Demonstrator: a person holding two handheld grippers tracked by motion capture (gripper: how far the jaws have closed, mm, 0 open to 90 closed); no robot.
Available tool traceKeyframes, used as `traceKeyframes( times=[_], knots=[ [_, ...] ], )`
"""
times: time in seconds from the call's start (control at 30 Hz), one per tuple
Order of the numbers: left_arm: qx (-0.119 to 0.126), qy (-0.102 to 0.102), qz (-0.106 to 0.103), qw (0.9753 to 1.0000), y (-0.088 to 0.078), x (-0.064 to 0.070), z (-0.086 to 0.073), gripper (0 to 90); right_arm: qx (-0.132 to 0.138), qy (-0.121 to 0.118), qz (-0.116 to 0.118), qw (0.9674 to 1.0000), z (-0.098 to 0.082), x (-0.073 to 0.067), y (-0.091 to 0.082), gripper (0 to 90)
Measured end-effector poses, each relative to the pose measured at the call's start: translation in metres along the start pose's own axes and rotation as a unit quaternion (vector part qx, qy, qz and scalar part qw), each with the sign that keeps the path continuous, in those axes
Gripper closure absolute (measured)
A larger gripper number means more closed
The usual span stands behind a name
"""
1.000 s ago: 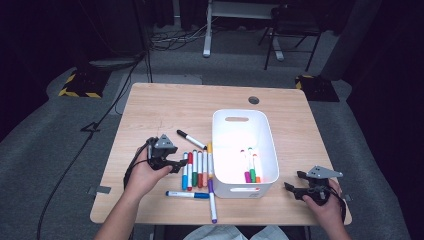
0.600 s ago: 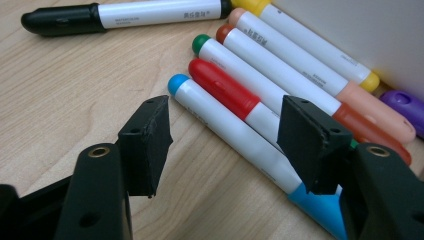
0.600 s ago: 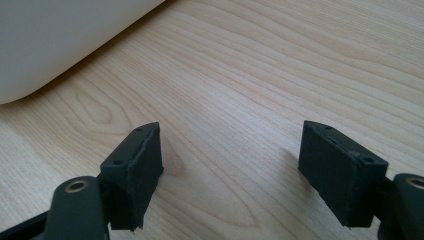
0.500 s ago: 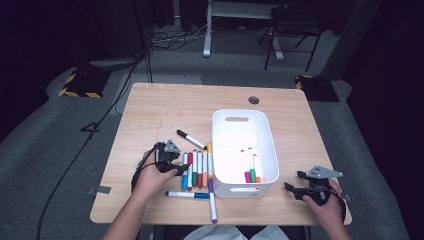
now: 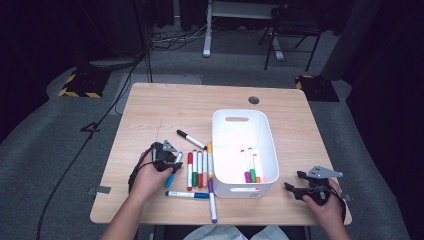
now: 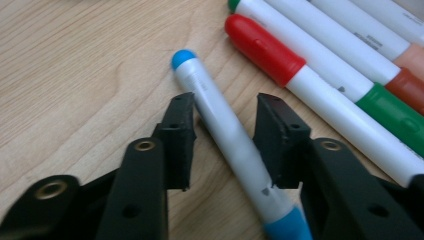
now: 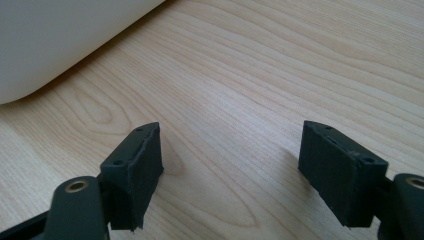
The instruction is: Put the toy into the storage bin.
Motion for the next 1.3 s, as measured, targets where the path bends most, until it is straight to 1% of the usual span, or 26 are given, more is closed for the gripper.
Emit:
traceKeyframes(
  times=[0.07, 0.1, 0.13, 0.17, 0.23, 0.37, 0.4, 0.47, 0.5, 0.53, 0.57, 0.6, 0.67, 0.73, 0.77, 0.8, 0.87, 0.9, 1.0, 1.07, 1.1, 1.17, 1.2, 1.23, 1.27, 1.3],
  knots=[
    [-0.004, -0.004, 0.007, 1.0, -0.001, -0.002, -0.001, 66.5, 0.0, 0.0, 0.0, 1.0, 0.0, 0.0, 0.0, 25.7],
    [-0.005, 0.001, 0.011, 0.9999, -0.002, -0.002, -0.001, 68.4, 0.0, 0.0, 0.0, 1.0, 0.0, 0.0, 0.0, 25.7],
    [-0.008, 0.002, 0.024, 0.9997, -0.002, -0.002, -0.001, 71.1, 0.0, 0.001, 0.0, 1.0, 0.0, 0.0, 0.0, 25.7],
    [-0.008, 0.002, 0.024, 0.9997, -0.002, -0.002, -0.001, 74.2, 0.0, 0.001, 0.0, 1.0, 0.0, 0.0, 0.0, 25.7],
    [-0.012, 0.008, 0.025, 0.9996, -0.003, -0.003, -0.001, 75.2, 0.0, 0.0, 0.0, 1.0, 0.0, 0.0, 0.0, 25.7],
    [-0.008, 0.001, 0.021, 0.9997, -0.003, -0.003, -0.002, 75.9, 0.0, 0.0, 0.0, 1.0, 0.0, 0.0, 0.0, 25.7],
    [-0.01, -0.003, 0.028, 0.9996, -0.004, -0.003, -0.002, 75.9, 0.0, 0.0, 0.0, 1.0, 0.0, 0.0, 0.0, 25.7],
    [-0.009, -0.005, 0.028, 0.9996, -0.004, -0.003, -0.002, 76.1, 0.0, 0.0, 0.0, 1.0, 0.0, 0.0, 0.0, 25.7],
    [-0.005, -0.015, 0.012, 0.9998, -0.003, -0.004, -0.003, 76.1, 0.0, 0.0, 0.0, 1.0, 0.0, 0.0, 0.0, 25.7],
    [0.001, -0.016, 0.022, 0.9996, -0.004, -0.006, -0.003, 76.1, 0.0, 0.0, 0.0, 1.0, 0.0, 0.0, 0.0, 25.7],
    [0.003, -0.019, 0.013, 0.9997, -0.007, -0.008, -0.003, 76.1, 0.0, 0.001, 0.0, 1.0, 0.0, 0.0, 0.0, 25.7],
    [0.003, -0.019, 0.013, 0.9997, -0.007, -0.008, -0.003, 76.1, 0.0, 0.001, 0.0, 1.0, 0.0, 0.0, 0.0, 25.7],
    [0.02, -0.028, 0.001, 0.9994, -0.013, -0.008, 0.0, 76.1, 0.0, 0.0, 0.0, 1.0, 0.0, 0.0, 0.0, 25.7],
    [0.04, -0.022, -0.002, 0.9989, -0.026, -0.008, 0.006, 76.2, -0.001, 0.002, 0.0, 1.0, 0.0, 0.0, 0.0, 25.7],
    [0.044, -0.019, 0.0, 0.9989, -0.031, -0.009, 0.008, 76.1, 0.0, 0.001, 0.0, 1.0, 0.0, 0.0, 0.0, 25.7],
    [0.049, -0.02, -0.007, 0.9986, -0.035, -0.008, 0.01, 76.2, 0.0, 0.0, 0.0, 1.0, 0.0, 0.0, 0.0, 25.7],
    [0.053, -0.013, -0.003, 0.9985, -0.039, -0.008, 0.013, 76.1, 0.0, 0.0, 0.0, 1.0, 0.0, 0.0, 0.0, 25.7],
    [0.065, -0.012, -0.003, 0.9978, -0.046, -0.006, 0.017, 76.2, 0.0, 0.001, 0.0, 1.0, 0.0, 0.0, 0.0, 25.7],
    [0.07, -0.005, -0.013, 0.9975, -0.053, -0.004, 0.022, 76.2, 0.0, 0.001, 0.0, 1.0, 0.0, 0.0, 0.0, 25.7],
    [0.084, -0.003, -0.015, 0.9963, -0.062, -0.001, 0.029, 76.2, 0.0, 0.0, 0.0, 1.0, 0.0, 0.0, 0.0, 25.7],
    [0.086, 0.0, -0.023, 0.996, -0.066, 0.0, 0.031, 76.2, 0.0, 0.001, 0.0, 1.0, 0.0, 0.0, 0.0, 25.7],
    [0.091, 0.005, -0.023, 0.9955, -0.069, 0.0, 0.034, 76.2, 0.0, 0.001, 0.0, 1.0, 0.0, 0.0, 0.0, 25.7],
    [0.094, 0.007, -0.028, 0.9952, -0.071, 0.002, 0.036, 76.2, 0.0, 0.001, 0.0, 1.0, 0.0, 0.0, 0.0, 25.7],
    [0.095, 0.008, -0.045, 0.9944, -0.075, 0.006, 0.041, 76.2, 0.0, 0.001, 0.0, 1.0, 0.0, 0.0, 0.0, 25.7],
    [0.098, 0.017, -0.042, 0.9942, -0.078, 0.005, 0.044, 76.2, 0.0, -0.001, 0.0, 1.0, 0.0, 0.0, 0.0, 25.7],
    [0.098, 0.017, -0.042, 0.9942, -0.078, 0.005, 0.044, 76.2, 0.0, -0.001, 0.0, 1.0, 0.0, 0.0, 0.0, 25.7]
  ],
)
Point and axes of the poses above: each handheld gripper's, and its own axes: y roughly forward along the jaws, z roughly out of its top, x roughly to its right, the point moved 3 cm from there along y, roughly forward along the jaws, and after that the axes turned 6 degrees about y, right-handed, at the moved point
